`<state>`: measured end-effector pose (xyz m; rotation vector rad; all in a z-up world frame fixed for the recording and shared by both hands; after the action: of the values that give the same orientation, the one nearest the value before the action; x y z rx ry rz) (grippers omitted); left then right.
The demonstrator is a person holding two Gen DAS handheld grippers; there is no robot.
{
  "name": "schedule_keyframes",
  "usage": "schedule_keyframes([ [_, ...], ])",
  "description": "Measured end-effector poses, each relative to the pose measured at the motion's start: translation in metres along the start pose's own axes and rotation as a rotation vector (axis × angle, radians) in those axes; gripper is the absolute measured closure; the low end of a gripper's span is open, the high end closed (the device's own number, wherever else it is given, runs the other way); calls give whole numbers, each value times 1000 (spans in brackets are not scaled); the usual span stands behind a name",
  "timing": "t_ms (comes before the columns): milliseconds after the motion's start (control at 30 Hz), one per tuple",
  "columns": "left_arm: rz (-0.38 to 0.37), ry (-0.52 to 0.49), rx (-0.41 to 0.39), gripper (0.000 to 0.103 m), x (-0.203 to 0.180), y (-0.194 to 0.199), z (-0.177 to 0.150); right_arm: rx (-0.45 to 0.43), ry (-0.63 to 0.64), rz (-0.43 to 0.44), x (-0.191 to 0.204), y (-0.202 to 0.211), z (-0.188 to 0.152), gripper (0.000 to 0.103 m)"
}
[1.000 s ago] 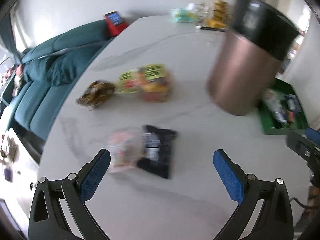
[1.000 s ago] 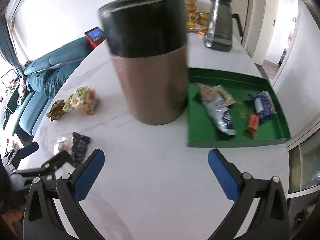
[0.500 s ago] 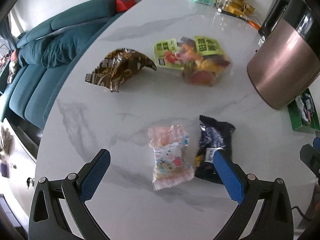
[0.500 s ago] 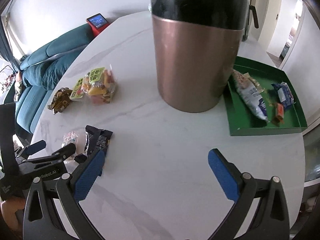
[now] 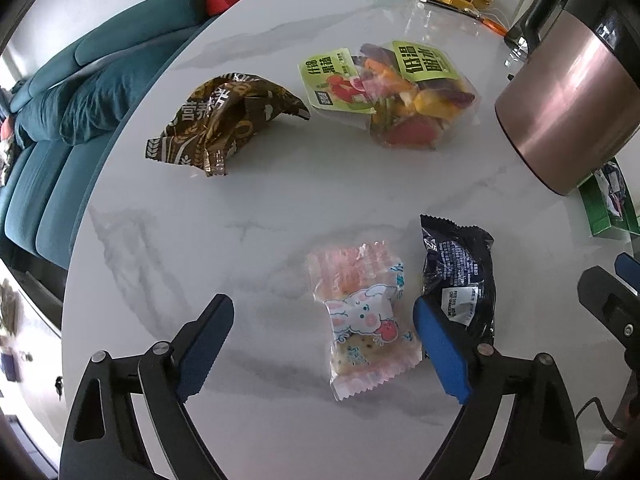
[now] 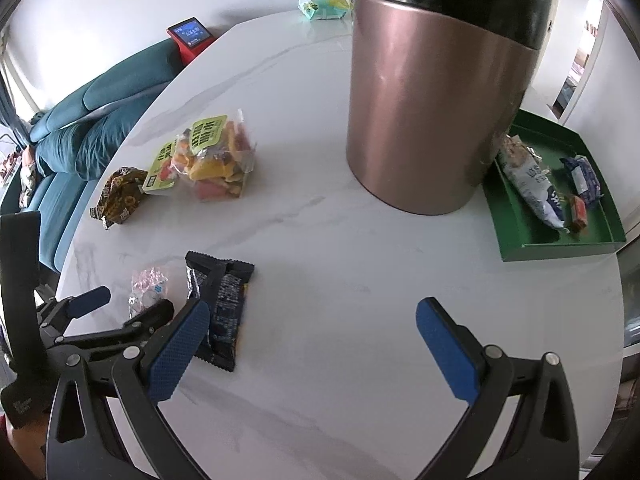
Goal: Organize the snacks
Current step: 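Grasp the pink rabbit-print candy with the left gripper while the right gripper grasps the black packet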
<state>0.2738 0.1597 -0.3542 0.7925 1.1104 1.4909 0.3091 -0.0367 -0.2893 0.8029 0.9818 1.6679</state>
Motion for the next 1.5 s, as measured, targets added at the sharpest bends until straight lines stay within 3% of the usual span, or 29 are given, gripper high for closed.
schedule_keyframes([
  [167,-2,-22,3,17,-1,-3,-2,7,5,-20,7,-7,1,0],
  [500,25,-45,-20,62,10,1,5,18,-7,-38,18,-18,2,0],
  [767,-5,-33,-9,65,18,2,6,44,-13,-22,32,-27,-1,0],
  [1500,5,4,-22,65,52,7,9,123,29,12,73,-66,-6,0],
])
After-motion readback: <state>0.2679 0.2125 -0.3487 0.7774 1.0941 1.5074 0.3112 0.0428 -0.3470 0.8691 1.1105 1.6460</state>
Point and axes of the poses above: each gripper's, at about its wrist camera, not at the fingertips, and y roughly against the way its jaws point, x to its left, z to its top, the point moved 7 cm from there along -y, roughly the way its jaws point, and after that the axes turned 1 degree about y, right-handed, at the moved point
